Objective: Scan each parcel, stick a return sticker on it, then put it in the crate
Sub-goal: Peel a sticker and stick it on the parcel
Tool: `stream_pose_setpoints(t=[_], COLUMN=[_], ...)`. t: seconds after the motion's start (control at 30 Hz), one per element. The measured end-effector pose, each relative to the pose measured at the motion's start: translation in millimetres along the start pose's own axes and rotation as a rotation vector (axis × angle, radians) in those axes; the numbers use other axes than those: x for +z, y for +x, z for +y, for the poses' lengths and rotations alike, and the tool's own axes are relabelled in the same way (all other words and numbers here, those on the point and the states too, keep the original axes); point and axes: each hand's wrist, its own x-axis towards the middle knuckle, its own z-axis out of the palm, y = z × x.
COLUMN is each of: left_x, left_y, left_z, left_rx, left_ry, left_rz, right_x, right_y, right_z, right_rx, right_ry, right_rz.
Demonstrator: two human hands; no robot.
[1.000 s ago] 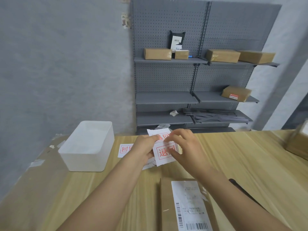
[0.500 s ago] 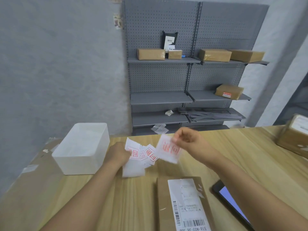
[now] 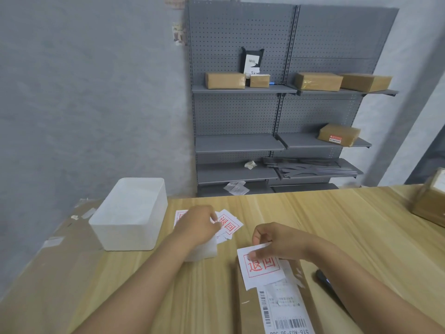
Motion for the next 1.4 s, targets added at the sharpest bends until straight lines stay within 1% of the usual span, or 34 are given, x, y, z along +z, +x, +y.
stream_pose_setpoints(t=[0.07,0.13,0.2,0.3,0.43,0.57,0.67,0.83,0.9,1.0,1.03,1.1,1.17,1.2,1.3,1.33,1.4], left_x=[4,8,10,13,14,15,17,18,18,15,16,22,30,33,33,34,39], left_y=[-4,-9,-14,-21,-26,-29,-32,-40,-45,-61,-67,-79,-91,-95,-107,-110,-115], left_z=[8,15,18,21,23,24,24,25,28,40,46,60,69,68,62,63,70], left_rx=[0.003,-0.013,-0.046,-0.063,-0.054,-0.057,-0.066,-0.084,-0.082,-0.034,-0.003,0.047,0.057,0.045,-0.015,-0.017,-0.002], left_ry=[-0.154,-0.226,-0.287,-0.344,-0.323,-0.306,-0.312,-0.255,-0.189,-0.043,-0.035,-0.008,0.078,0.119,0.213,0.224,0.220], left_rz=[-0.200,-0.372,-0.454,-0.477,-0.466,-0.461,-0.445,-0.415,-0.308,-0.026,0.019,0.011,-0.029,-0.030,0.074,0.115,0.159], right_x=[1,2,4,6,10,14,16,20,21,20,21,27,32,32,27,28,37], right_y=[0,1,2,5,6,7,6,1,-3,-9,-11,-15,-19,-21,-29,-31,-33], right_z=[0,-1,0,1,2,3,4,7,9,13,13,14,21,25,40,41,38], right_rx=[-0.003,-0.011,-0.015,-0.025,-0.043,-0.057,-0.093,-0.150,-0.198,-0.323,-0.362,-0.414,-0.414,-0.388,-0.273,-0.258,-0.286], right_ry=[0.015,0.026,0.024,0.027,0.009,-0.073,-0.117,-0.225,-0.290,-0.357,-0.362,-0.361,-0.399,-0.420,-0.437,-0.426,-0.406], right_rz=[0.013,0.027,0.024,0.025,0.045,0.090,0.131,0.195,0.270,0.438,0.457,0.408,0.357,0.364,0.469,0.489,0.471])
